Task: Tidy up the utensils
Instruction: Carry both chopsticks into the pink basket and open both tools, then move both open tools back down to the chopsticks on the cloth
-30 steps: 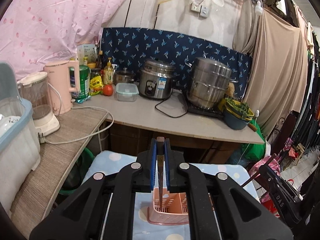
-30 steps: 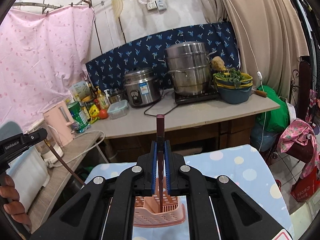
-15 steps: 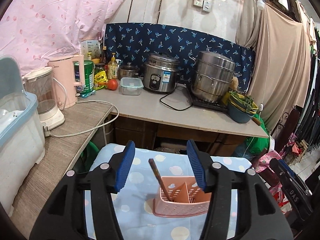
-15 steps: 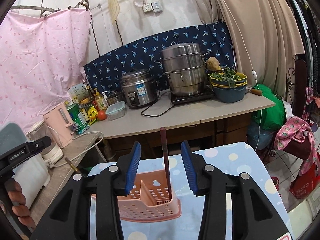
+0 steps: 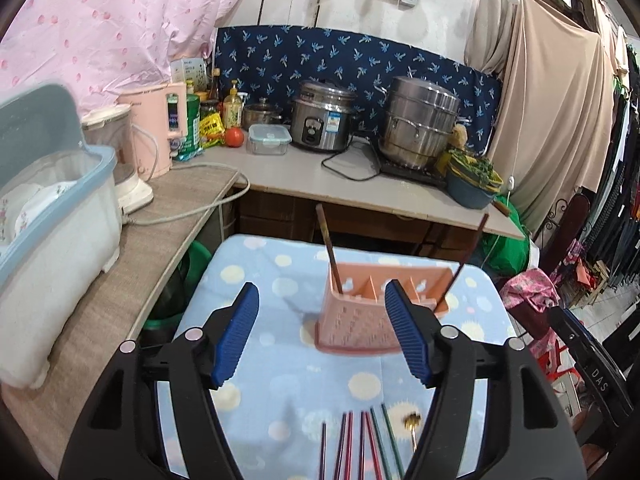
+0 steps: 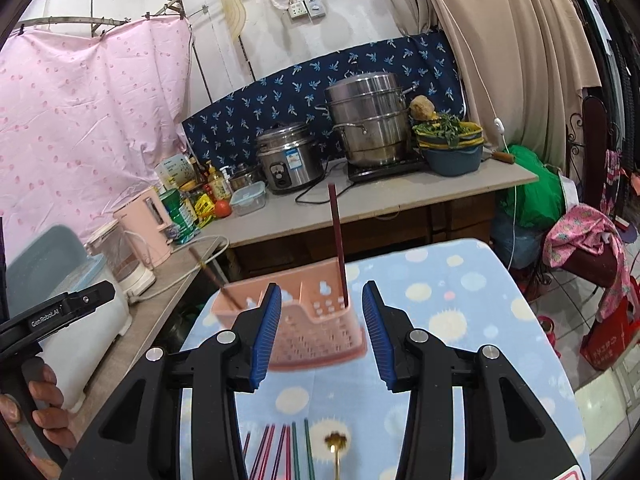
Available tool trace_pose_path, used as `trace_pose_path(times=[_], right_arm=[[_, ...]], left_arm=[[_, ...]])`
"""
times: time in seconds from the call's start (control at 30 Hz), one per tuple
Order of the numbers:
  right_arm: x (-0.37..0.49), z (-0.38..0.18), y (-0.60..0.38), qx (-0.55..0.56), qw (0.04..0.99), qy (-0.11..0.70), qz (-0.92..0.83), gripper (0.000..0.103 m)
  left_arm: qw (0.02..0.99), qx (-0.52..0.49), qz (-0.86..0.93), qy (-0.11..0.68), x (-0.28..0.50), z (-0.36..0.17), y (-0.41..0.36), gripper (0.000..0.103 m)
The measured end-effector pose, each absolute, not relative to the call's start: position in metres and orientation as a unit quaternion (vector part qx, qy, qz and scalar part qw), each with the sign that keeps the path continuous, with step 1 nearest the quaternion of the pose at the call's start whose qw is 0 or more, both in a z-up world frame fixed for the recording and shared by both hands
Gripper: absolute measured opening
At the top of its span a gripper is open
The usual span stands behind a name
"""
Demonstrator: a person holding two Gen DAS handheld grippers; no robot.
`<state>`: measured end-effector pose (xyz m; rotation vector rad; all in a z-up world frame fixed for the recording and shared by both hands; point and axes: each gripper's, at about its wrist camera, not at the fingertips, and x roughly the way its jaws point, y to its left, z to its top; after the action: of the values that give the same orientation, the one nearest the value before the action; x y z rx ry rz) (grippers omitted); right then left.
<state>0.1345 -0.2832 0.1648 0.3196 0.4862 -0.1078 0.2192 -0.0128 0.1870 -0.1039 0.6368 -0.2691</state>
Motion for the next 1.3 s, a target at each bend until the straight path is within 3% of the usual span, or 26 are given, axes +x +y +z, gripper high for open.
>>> trace_pose_path(times=[0.63, 1.3], right_arm=[[0.007, 0.064, -0.242, 0.117, 0.926, 0.351, -0.072, 0.041], [-0.015, -0.013, -0.197, 0.110, 0.896, 0.428, -0.038, 0.041]], left_arm=[[0.896, -0.030, -0.112, 0.428, 0.109, 0.076, 0.018, 0.062], [0.860, 0.002, -0.121, 0.496, 0.031, -0.017, 0.020, 0.062]])
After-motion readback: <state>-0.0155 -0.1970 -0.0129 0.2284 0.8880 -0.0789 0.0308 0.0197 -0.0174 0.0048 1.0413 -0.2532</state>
